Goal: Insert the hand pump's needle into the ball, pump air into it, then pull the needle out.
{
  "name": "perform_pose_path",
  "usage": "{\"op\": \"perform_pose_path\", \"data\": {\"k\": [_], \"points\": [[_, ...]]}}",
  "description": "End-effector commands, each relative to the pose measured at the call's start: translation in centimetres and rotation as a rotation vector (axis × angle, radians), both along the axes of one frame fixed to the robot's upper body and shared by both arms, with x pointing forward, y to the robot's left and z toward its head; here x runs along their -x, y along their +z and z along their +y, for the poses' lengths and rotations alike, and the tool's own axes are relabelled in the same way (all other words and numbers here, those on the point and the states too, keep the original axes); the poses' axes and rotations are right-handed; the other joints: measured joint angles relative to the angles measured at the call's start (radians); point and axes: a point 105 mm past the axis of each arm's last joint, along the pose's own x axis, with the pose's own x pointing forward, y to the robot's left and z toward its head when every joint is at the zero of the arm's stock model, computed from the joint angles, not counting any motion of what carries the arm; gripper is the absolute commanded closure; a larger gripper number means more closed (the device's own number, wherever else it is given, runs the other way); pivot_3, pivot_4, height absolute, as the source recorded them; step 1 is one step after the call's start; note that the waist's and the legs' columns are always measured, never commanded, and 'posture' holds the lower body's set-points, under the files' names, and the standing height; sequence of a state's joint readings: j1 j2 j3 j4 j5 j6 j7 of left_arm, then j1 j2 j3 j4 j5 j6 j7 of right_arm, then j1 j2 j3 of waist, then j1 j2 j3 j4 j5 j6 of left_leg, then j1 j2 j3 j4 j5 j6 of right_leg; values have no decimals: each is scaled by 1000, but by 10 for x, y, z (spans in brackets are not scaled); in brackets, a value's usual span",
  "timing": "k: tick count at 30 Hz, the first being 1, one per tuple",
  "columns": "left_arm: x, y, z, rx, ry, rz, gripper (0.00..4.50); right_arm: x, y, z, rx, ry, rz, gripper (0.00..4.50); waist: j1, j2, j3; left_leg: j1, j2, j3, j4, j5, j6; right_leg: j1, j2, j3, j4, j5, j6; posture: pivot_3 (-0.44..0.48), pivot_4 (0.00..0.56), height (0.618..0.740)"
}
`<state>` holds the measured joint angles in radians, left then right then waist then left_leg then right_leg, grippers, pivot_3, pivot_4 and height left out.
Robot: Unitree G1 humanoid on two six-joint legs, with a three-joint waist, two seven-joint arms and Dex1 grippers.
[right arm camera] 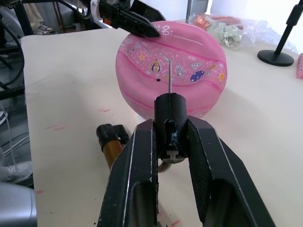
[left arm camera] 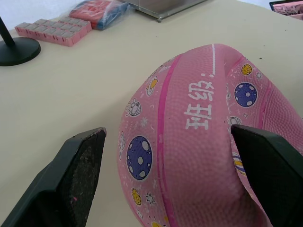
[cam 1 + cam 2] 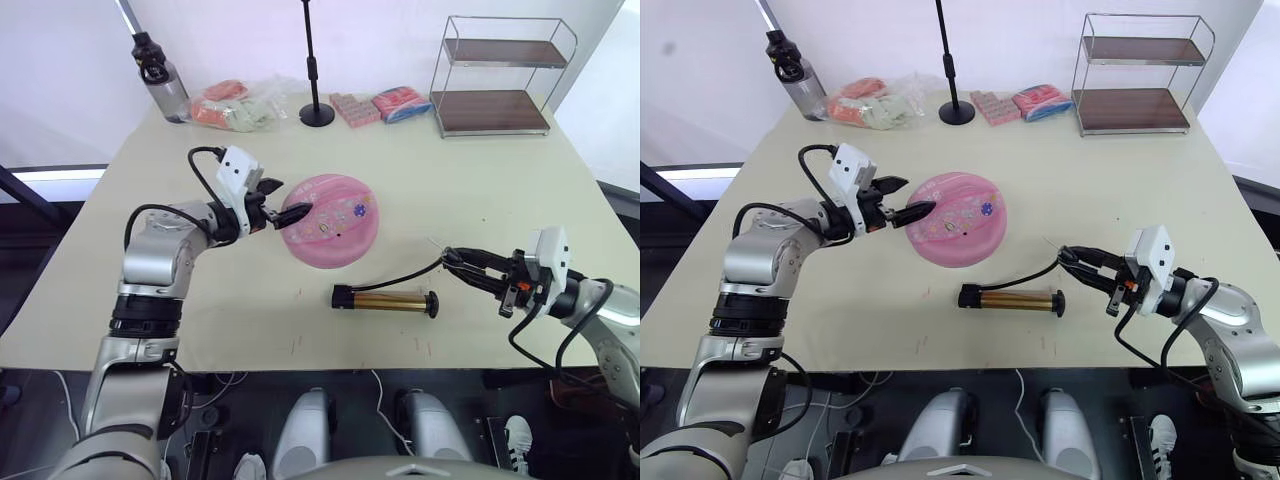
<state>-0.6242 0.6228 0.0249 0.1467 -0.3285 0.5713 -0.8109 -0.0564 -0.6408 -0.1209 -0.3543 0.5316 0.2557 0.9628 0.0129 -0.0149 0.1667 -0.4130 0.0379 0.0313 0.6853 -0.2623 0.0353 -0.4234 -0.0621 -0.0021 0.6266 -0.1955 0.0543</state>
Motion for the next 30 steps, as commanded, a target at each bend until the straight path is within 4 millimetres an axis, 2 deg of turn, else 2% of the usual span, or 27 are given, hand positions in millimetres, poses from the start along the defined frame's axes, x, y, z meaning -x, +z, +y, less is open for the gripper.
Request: {"op": "perform_pose_path", "data": {"k": [1, 4, 6, 7, 10, 12, 18, 24, 30], "points": [[-2, 9, -1, -24, -5, -50, 19, 4, 14, 8, 0, 33, -85, 4140, 0, 0, 0, 0, 0, 0, 0, 0, 0, 0, 0, 0, 0, 0, 0, 0, 150, 740], [-2, 9, -3, -17, -8, -53, 783, 3, 15, 8, 7, 34, -89, 4140, 0, 0, 0, 0, 0, 0, 0, 0, 0, 0, 0, 0, 0, 0, 0, 0, 150, 740], [-2, 9, -4, -16, -9, -56, 1778, 3, 14, 9, 11, 36, -90, 4140, 0, 0, 0, 0, 0, 0, 0, 0, 0, 0, 0, 0, 0, 0, 0, 0, 150, 740], [-2, 9, -4, -15, -9, -59, 2106, 2, 15, 9, 12, 38, -90, 4140, 0, 0, 0, 0, 0, 0, 0, 0, 0, 0, 0, 0, 0, 0, 0, 0, 150, 740], [-4, 8, -6, -13, 2, -72, 3691, -3, 19, 14, -18, 20, -54, 4140, 0, 0, 0, 0, 0, 0, 0, 0, 0, 0, 0, 0, 1, 0, 0, 0, 150, 740], [-5, 8, -7, -4, 9, -79, 4390, -7, 22, 16, -24, 8, -42, 4140, 0, 0, 0, 0, 0, 0, 0, 0, -1, 0, 0, 0, 1, 0, 0, 0, 150, 740], [-3, 5, -18, 32, 3, -97, 4475, -16, 29, 27, 5, -11, 18, 4140, 1, 0, 0, 0, 0, 0, 0, 1, -1, 0, 0, 0, 1, 0, 0, 0, 150, 740], [-4, 7, -32, 83, 30, -133, 4475, -27, 36, 50, 130, -7, 147, 4140, 4, 0, 0, 0, 0, -1, 1, 1, -2, 0, 0, -1, 1, 1, 0, 0, 150, 740], [-1, 0, -40, 90, 49, -145, 4475, -40, 41, 64, 200, -39, 263, 4140, 2, 0, 0, -1, 0, -1, 1, 1, -2, 0, 0, -1, 1, 1, 0, 0, 150, 740]]}}
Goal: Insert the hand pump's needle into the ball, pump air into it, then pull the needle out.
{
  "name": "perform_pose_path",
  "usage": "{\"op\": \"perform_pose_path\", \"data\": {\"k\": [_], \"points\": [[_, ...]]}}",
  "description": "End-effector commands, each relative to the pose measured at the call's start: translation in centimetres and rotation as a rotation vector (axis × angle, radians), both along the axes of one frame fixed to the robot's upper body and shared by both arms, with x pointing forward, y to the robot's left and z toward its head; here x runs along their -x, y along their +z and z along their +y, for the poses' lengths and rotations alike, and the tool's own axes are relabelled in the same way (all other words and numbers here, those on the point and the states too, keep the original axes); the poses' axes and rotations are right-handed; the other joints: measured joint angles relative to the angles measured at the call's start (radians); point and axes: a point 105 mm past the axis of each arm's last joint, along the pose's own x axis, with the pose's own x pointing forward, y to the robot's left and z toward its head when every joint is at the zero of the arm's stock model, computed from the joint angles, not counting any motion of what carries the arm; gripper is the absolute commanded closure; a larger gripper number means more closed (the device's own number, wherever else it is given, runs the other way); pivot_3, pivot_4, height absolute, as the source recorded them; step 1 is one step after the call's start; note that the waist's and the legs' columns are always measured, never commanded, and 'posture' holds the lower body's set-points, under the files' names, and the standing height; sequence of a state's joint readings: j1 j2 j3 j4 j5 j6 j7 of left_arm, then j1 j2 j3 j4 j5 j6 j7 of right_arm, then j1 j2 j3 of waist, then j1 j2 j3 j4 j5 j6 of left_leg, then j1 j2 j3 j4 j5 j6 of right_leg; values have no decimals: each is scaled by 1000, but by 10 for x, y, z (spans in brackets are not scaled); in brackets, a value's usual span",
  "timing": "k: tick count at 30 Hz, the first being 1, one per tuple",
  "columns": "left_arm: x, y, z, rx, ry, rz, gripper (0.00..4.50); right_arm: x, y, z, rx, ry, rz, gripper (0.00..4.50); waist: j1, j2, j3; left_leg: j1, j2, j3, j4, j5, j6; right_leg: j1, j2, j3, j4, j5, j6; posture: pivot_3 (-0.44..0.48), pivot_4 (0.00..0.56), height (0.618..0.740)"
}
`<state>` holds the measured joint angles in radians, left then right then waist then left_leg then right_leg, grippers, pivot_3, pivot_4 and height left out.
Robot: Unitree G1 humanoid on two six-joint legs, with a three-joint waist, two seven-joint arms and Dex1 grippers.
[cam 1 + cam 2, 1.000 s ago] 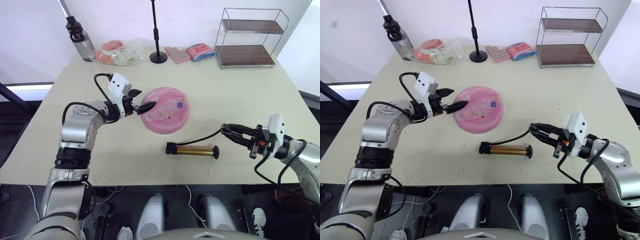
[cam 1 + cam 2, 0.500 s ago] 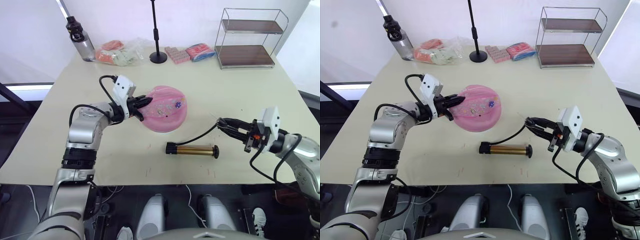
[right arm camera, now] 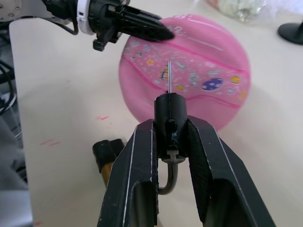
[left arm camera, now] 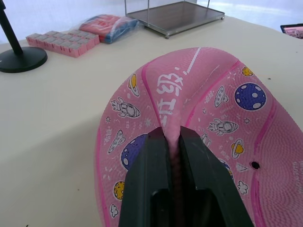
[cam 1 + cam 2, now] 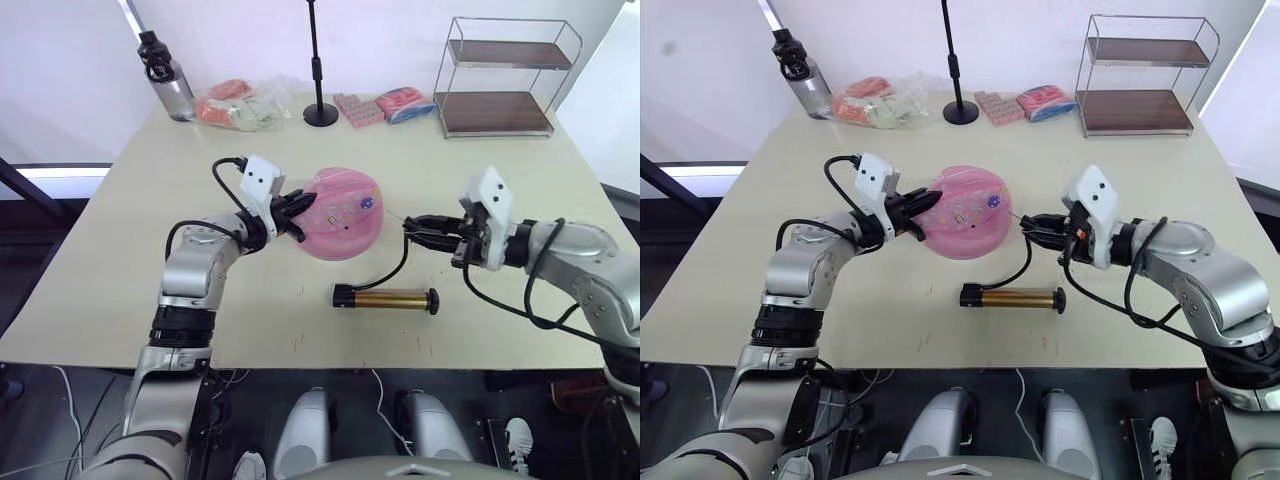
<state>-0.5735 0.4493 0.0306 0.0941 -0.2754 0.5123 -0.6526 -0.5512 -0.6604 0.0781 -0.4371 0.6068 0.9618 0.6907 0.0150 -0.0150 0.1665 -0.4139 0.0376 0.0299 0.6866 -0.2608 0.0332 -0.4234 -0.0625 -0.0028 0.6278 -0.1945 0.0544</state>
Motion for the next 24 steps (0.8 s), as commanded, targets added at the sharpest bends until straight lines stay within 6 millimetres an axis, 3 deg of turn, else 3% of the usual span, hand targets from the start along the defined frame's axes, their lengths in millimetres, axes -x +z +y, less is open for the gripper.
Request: {"op": "perform_pose_path", "data": {"k": [1, 10, 14, 24], "points": [[4, 12, -10, 6, -12, -81, 4475, -4, 5, 7, 44, -14, 66, 4140, 1, 0, 0, 0, 0, 0, 0, 0, 0, 0, 0, 0, 0, 0, 0, 0, 150, 740], [11, -1, -19, 3, 1, -116, 4475, -28, 9, 27, 123, -136, 342, 4140, 0, 0, 0, 0, 0, -1, 0, 0, 0, 0, 0, -1, 1, 1, -1, 0, 150, 740], [10, -3, -20, -1, 8, -134, 4475, -29, 8, 37, 149, -126, 418, 4140, 4, 1, 0, -1, 0, -2, 0, 0, 0, 0, 0, -2, 0, 1, -1, 0, 150, 740], [12, -8, -22, -5, 16, -157, 4475, -44, 13, 55, 179, -162, 453, 4140, 0, 1, -1, -1, 0, -3, -1, 0, 0, 0, 0, -3, 1, 1, -1, 0, 150, 740]]}}
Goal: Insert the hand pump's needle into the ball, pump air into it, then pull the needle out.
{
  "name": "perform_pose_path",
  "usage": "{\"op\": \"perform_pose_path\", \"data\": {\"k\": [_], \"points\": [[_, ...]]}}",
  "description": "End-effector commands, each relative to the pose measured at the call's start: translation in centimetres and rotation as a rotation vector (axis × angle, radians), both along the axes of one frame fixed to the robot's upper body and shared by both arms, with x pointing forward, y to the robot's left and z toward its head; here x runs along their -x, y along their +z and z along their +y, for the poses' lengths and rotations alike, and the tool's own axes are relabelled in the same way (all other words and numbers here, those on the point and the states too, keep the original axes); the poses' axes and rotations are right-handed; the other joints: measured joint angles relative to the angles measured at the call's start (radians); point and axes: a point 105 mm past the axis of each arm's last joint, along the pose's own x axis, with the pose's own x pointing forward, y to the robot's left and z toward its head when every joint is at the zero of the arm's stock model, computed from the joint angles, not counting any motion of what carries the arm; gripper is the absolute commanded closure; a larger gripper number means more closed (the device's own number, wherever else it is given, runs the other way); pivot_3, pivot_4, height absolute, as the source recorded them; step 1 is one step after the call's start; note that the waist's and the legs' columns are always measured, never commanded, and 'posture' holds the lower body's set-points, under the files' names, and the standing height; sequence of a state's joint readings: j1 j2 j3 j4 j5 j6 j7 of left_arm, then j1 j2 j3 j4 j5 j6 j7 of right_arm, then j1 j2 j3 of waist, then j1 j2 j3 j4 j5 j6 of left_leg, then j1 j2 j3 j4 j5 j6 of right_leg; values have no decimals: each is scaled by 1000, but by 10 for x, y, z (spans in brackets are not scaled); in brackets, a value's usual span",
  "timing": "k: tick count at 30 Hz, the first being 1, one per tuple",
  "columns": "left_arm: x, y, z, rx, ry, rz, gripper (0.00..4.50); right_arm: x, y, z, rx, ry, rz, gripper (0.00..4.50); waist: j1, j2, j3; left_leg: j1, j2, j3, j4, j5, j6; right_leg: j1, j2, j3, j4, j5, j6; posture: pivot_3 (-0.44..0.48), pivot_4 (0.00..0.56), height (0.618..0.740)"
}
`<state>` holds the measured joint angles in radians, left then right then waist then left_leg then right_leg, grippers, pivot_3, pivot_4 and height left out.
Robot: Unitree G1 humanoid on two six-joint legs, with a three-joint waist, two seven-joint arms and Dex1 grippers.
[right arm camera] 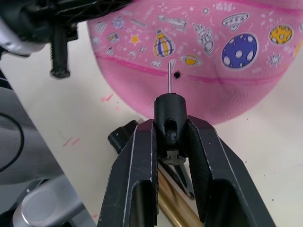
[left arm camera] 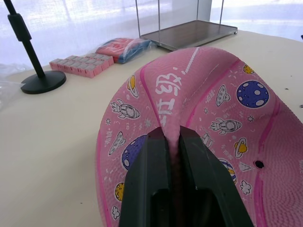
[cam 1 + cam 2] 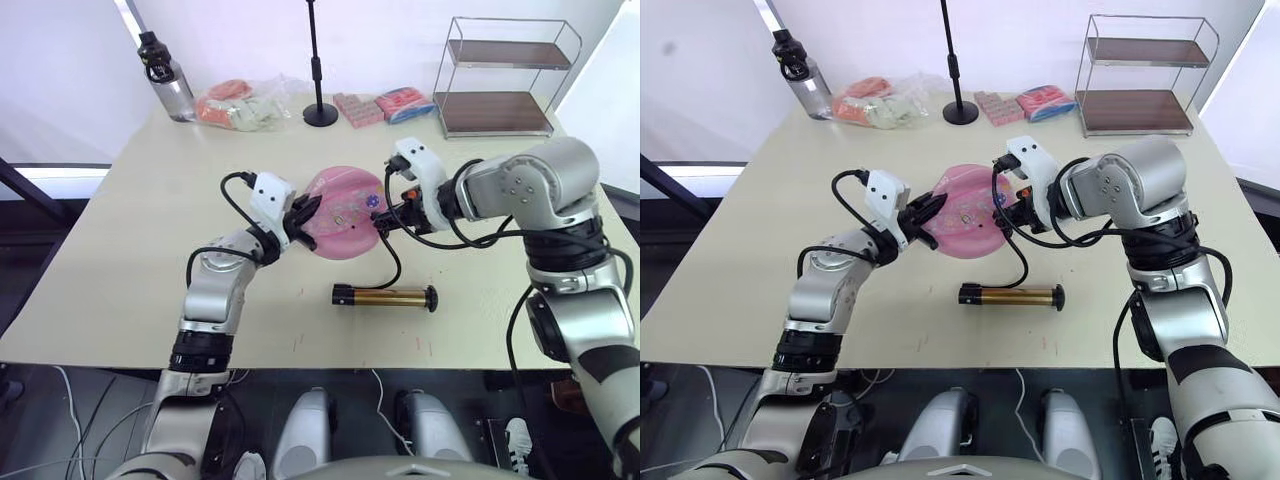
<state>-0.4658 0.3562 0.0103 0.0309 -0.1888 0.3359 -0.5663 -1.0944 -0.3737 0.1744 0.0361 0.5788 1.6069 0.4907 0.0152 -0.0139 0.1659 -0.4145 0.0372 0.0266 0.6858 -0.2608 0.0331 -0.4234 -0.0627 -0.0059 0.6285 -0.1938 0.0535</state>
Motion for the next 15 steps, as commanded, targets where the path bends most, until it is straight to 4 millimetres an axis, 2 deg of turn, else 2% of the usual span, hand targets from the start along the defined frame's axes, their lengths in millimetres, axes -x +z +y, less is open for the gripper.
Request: {"op": "perform_pose_path", "data": {"k": [1, 5, 15], "points": [[2, 1, -7, -3, -22, -25, 4475, -1, 9, 9, 0, 11, -10, 4140, -1, 0, 0, 0, 0, 0, 0, 0, 0, 0, 0, 0, 0, 0, 0, 0, 150, 740], [2, -3, -7, -2, -14, -20, 4475, -3, -4, 13, 74, 11, 29, 4140, -2, 0, 0, 0, 0, 0, 0, 0, 0, 0, 0, 0, -1, 0, 0, 0, 150, 740], [2, -4, -6, -3, -15, -26, 4475, -10, -15, 17, 88, -5, 42, 4140, -2, 0, 0, 0, 0, 0, -1, 0, 0, 0, 0, 0, -1, 0, 0, 0, 150, 740]]}}
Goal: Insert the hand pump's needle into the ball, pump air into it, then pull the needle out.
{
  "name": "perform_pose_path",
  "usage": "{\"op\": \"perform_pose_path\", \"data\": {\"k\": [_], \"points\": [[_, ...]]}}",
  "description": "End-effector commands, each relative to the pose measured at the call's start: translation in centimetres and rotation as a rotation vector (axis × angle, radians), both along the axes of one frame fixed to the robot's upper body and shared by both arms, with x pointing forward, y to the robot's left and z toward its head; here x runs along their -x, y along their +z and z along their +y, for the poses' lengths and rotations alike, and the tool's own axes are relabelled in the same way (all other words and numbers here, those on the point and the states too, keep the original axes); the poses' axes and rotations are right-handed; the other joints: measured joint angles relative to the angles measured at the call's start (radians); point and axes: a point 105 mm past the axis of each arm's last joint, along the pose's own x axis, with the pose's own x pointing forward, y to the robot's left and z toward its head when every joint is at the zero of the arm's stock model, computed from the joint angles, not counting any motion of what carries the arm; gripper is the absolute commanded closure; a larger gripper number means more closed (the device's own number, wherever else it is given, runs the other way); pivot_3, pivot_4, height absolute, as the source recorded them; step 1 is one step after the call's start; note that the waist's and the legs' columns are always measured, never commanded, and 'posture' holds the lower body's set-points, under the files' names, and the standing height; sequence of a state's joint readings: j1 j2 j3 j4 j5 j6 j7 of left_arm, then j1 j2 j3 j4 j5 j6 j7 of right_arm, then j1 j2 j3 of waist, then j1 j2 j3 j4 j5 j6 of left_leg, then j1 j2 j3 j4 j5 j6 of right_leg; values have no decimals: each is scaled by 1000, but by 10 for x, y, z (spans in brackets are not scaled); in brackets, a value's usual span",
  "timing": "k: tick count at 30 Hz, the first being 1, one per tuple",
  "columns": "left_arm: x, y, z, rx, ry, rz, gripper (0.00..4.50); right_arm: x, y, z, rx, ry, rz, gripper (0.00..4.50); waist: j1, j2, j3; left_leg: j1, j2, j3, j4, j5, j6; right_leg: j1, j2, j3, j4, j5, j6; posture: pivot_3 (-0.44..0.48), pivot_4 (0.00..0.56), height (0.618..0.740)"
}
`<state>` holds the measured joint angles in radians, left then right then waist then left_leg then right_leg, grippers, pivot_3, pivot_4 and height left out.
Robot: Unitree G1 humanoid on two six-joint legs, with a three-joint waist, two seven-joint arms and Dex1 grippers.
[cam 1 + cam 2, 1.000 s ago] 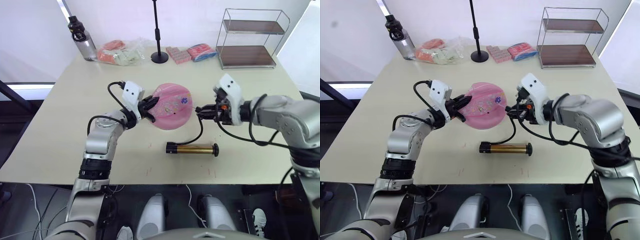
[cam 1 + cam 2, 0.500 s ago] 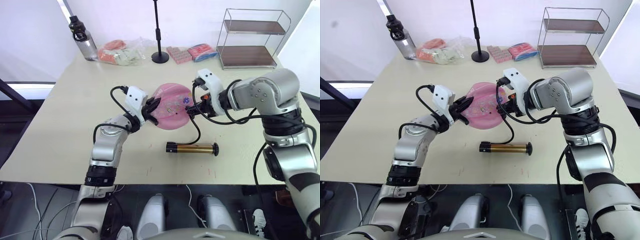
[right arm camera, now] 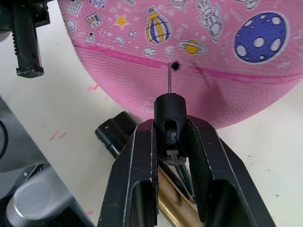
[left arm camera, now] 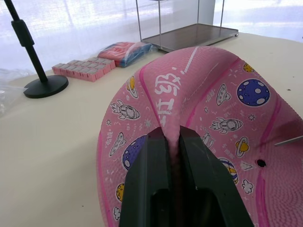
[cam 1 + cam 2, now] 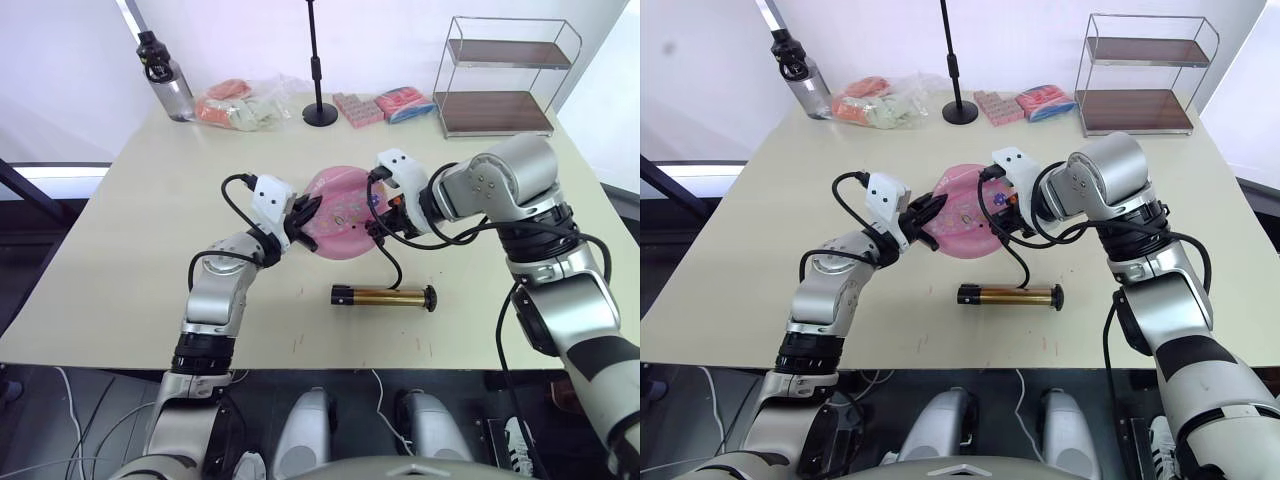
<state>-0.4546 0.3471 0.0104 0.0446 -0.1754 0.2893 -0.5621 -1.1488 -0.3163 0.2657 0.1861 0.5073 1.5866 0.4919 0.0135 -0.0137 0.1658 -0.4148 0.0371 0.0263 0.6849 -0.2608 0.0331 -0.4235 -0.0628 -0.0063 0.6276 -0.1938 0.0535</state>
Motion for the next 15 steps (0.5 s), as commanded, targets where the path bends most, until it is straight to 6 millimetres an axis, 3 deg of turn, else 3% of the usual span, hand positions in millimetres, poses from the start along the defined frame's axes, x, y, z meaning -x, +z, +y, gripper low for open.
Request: {"op": "perform_pose_path", "data": {"k": [1, 15], "points": [[2, -3, -7, -1, -21, -3, 4475, -2, 2, 5, 2, 13, -21, 4140, 0, 0, 0, 0, 0, 0, 0, 0, 0, 0, 0, 0, 0, 0, 0, 0, 150, 740], [3, -4, -6, 3, -24, 1, 4475, -3, -9, 7, 33, 22, -23, 4140, 0, 0, 0, 0, 0, 0, 0, 0, 0, 0, 0, 0, 0, 0, 0, 0, 150, 740]]}}
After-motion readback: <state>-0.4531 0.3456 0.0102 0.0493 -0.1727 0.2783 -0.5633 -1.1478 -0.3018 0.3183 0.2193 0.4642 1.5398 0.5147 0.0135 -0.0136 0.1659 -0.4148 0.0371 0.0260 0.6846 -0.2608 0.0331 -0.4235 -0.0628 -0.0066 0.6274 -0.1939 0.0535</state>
